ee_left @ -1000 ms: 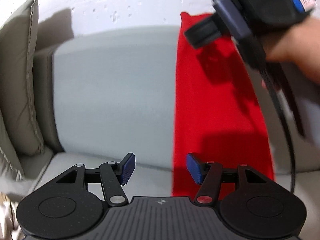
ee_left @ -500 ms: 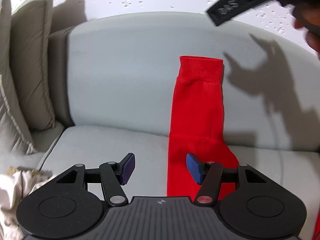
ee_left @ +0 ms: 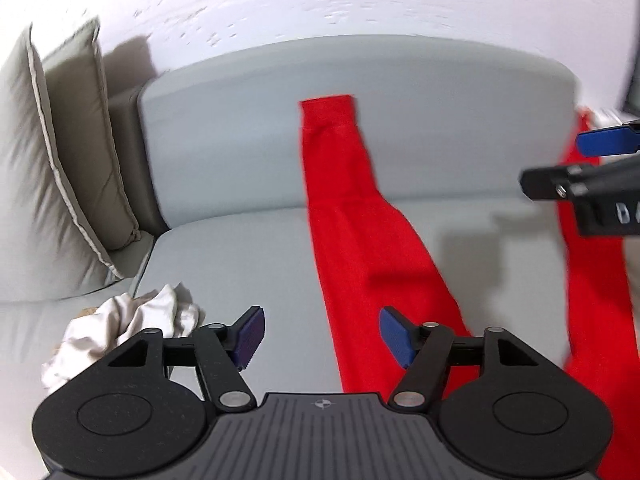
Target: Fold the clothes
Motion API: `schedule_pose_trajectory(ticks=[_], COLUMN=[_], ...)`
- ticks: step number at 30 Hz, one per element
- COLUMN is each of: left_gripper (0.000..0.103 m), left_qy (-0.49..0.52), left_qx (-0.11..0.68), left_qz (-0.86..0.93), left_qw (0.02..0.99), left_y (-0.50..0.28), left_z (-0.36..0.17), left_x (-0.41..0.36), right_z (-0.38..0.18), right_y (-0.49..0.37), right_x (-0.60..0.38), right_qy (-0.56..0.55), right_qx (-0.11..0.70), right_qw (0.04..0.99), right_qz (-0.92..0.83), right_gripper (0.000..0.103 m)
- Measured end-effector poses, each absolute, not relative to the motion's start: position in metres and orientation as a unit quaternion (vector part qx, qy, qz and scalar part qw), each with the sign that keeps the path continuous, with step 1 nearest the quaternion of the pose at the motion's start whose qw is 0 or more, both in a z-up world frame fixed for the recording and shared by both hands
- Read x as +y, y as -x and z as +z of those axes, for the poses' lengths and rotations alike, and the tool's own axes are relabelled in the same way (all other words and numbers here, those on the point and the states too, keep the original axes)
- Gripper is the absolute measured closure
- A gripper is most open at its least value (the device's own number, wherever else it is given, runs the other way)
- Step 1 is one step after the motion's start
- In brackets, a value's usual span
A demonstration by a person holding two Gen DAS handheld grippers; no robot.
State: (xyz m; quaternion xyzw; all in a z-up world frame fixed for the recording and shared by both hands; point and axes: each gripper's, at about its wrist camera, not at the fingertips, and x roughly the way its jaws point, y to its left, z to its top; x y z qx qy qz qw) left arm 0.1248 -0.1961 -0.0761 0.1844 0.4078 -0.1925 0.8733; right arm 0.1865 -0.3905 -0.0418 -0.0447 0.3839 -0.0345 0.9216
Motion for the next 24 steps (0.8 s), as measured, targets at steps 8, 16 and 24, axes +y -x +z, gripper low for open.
schedule_pose_trajectory(ticks=[8,16,24], left_gripper=[0.039,0.06,0.057], left_qy=[-0.179,-0.192,-0.264], left_qx=[0.437,0.444,0.385], left_qz=[-0.236,-0.25,-0.288], left_qw=[0.849,0.839,0.836], left_y=[0.012,0.09,0.075], left_z=[-0.117,-0.154,-0.125], left_x=[-0.197,-0.212,-0.246], right_z=[-0.097,-0.15,-0.16], right_y=[-0.01,0.079,0.117], right_x=[-0.375,-0.35,-0.347], right_qy=[-0.008,-0.113,-0.089], right_qx=[0.443,0.474,0.485], right_qw=[0.895,0.87,0.869], right_qz=[-0.062,-0.079,-0.05], right_gripper=[0.024,0.046,0.048])
